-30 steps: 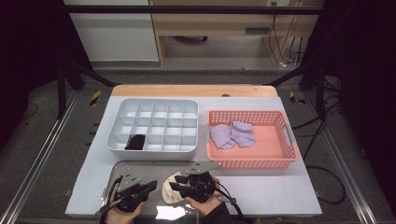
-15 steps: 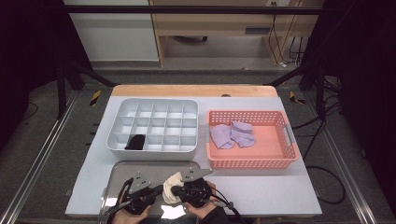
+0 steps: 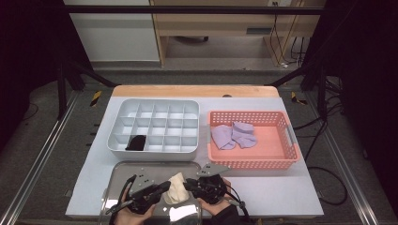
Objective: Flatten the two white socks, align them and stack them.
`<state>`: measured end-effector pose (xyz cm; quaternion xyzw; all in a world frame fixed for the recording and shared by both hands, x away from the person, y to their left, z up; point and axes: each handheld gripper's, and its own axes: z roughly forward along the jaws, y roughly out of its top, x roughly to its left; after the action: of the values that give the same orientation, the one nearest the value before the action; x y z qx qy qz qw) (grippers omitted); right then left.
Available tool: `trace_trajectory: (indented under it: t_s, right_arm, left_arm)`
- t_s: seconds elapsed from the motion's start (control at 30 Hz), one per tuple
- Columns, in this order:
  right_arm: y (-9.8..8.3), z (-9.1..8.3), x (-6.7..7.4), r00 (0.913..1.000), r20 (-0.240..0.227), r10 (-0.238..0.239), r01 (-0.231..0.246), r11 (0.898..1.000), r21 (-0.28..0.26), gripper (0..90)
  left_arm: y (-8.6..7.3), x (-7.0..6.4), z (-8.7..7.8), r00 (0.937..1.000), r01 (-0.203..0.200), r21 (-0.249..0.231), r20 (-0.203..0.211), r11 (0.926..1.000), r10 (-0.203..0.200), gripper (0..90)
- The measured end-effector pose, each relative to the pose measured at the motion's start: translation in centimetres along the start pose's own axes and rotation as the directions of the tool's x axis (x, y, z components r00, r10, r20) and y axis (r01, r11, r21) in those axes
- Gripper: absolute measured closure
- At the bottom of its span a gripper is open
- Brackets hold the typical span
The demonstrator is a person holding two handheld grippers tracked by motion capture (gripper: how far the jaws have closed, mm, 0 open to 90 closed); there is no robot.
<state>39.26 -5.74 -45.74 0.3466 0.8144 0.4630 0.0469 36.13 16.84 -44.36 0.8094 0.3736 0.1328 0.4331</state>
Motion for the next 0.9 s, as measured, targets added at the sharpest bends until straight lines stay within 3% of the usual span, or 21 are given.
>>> trace_trajectory:
  t_s: [0.2, 0.4, 0.57, 0.73, 0.9]
  right_arm:
    - [-0.5, 1.0, 0.2, 0.9998, 0.021, -0.002, 0.001, 1.000, 0.016, 62.7]
    - [-0.7, 2.1, 0.4, 0.9999, 0.013, 0.005, -0.006, 0.999, 0.033, 61.6]
    - [-1.2, 2.8, 0.4, 0.9994, 0.001, 0.034, -0.034, 0.998, 0.058, 68.8]
    - [-1.1, 2.7, 0.4, 0.9981, -0.027, 0.055, -0.053, 0.996, 0.067, 82.6]
    - [-0.4, 1.1, 0.4, 0.9991, -0.017, 0.040, -0.039, 0.997, 0.063, 83.2]
  left_arm:
    - [-1.2, 0.7, 1.2, 0.9998, -0.002, 0.079, -0.022, 0.9968, 0.004, 89.3]
    - [-1.7, 1.2, 1.4, 0.9998, 0.002, 0.092, -0.020, 0.9958, 0.000, 89.3]
    - [-1.9, 0.9, 1.6, 0.9987, -0.019, 0.087, -0.045, 0.9960, 0.023, 89.4]
    - [-1.7, 1.0, 1.8, 0.9992, -0.005, 0.079, -0.039, 0.9968, 0.008, 89.4]
    - [-1.0, 0.7, 2.5, 0.9998, 0.019, 0.075, 0.008, 0.9970, -0.020, 89.3]
